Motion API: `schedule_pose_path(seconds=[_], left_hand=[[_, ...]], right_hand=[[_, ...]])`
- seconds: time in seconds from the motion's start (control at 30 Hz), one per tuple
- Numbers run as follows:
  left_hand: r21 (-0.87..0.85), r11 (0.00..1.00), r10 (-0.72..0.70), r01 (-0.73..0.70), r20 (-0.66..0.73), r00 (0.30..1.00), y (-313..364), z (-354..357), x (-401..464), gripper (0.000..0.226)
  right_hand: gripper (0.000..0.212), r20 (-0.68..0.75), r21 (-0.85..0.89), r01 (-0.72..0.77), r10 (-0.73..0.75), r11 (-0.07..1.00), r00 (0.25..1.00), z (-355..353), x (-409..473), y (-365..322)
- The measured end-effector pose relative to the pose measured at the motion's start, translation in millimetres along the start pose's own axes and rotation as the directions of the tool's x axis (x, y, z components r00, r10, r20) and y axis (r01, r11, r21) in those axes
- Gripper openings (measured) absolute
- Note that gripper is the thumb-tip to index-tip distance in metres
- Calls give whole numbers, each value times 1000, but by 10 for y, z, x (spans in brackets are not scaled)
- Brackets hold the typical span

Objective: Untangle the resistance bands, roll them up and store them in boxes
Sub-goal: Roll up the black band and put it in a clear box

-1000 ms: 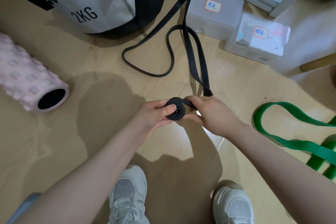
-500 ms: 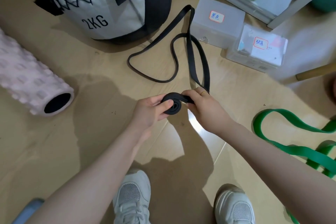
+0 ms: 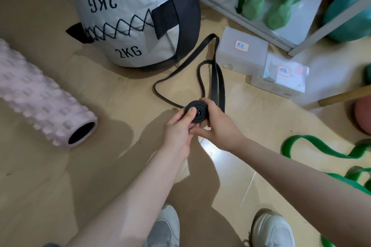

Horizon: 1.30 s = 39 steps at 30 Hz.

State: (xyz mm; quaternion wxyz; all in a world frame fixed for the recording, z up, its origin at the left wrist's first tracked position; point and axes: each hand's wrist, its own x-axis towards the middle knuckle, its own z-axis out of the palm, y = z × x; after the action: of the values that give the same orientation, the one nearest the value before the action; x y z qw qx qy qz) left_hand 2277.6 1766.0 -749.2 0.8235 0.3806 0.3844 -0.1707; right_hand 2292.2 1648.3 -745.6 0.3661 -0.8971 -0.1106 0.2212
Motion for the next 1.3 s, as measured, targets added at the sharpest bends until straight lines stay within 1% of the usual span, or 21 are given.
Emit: schedule_pose_path(seconds=[0.1, 0.17, 0.2, 0.27, 0.37, 0.43, 0.5, 0.6, 0.67, 0.73, 0.77, 0.8, 0.87, 0.9, 0.93, 1.0, 1.03, 1.07, 1.17, 1.23, 1.3], left_hand=[[-55, 996, -67, 71, 59, 996, -48, 102, 35, 26], [2, 995, -104, 105, 133, 986, -79, 148, 59, 26], [74, 990, -129, 118, 176, 976, -86, 157, 69, 24], [311, 943, -199, 116, 251, 947, -80, 124, 94, 24], [629, 773, -324, 87, 273, 906, -18, 61, 132, 34], [768, 638, -352, 52, 231, 907, 14, 69, 154, 37], [829, 558, -296, 36, 158, 942, 9, 69, 175, 40], [793, 609, -165, -17, 147, 975, -76, 22, 120, 20], [763, 643, -56, -67, 134, 989, -146, 13, 60, 7], [765, 631, 65, -132, 118, 991, -169, 27, 25, 10], [812, 553, 138, -186, 132, 982, -161, 26, 26, 13], [880, 409, 198, -243, 175, 965, -144, 11, 27, 13], [948, 93, 249, -305, 274, 929, -113, -26, 4, 11], [951, -12, 250, -309, 302, 920, -105, -39, -17, 13], [949, -77, 250, -307, 317, 915, -104, -42, -41, 15], [941, -135, 278, -311, 337, 900, -99, -58, -69, 20], [942, -119, 295, -313, 335, 895, -97, -82, -71, 23], [946, -57, 302, -320, 322, 897, -91, -108, -79, 23], [921, 203, 310, -334, 263, 914, -71, -195, -74, 11], [879, 325, 322, -348, 244, 915, -54, -224, -91, 14], [818, 446, 321, -363, 233, 918, -20, -261, -94, 15]], right_hand=[[63, -159, -206, -76, 43, 976, 986, -67, -5, 51], [59, -182, -272, -63, 13, 960, 983, -182, -45, 133], [57, -145, -271, -38, -2, 962, 989, -252, -78, 188], [54, 20, -298, 45, -40, 953, 999, -403, -149, 311], [54, 289, -453, 248, -122, 856, 950, -560, -188, 410], [54, 396, -509, 366, -166, 779, 903, -572, -158, 399], [56, 413, -516, 450, -249, 729, 876, -529, -108, 390], [64, 426, -554, 498, -288, 667, 858, -429, -26, 490], [80, 450, -510, 480, -254, 713, 856, -364, 7, 572], [93, 442, -422, 446, -251, 789, 861, -319, 31, 605], [95, 429, -419, 435, -248, 797, 868, -313, 38, 596], [93, 424, -456, 439, -245, 774, 872, -310, 44, 597], [81, 418, -547, 509, -310, 664, 854, -318, 60, 601], [73, 420, -565, 554, -364, 612, 831, -329, 69, 583], [65, 434, -573, 587, -395, 572, 810, -346, 91, 565], [53, 488, -581, 608, -366, 542, 792, -378, 140, 532], [47, 510, -580, 616, -352, 534, 785, -382, 164, 524], [41, 514, -559, 621, -358, 550, 779, -378, 179, 518], [31, 445, -299, 595, -443, 746, 778, -338, 172, 536], [23, 380, -109, 500, -429, 859, 819, -271, 136, 559], [19, 321, 12, 402, -384, 916, 866, -206, 73, 529]])
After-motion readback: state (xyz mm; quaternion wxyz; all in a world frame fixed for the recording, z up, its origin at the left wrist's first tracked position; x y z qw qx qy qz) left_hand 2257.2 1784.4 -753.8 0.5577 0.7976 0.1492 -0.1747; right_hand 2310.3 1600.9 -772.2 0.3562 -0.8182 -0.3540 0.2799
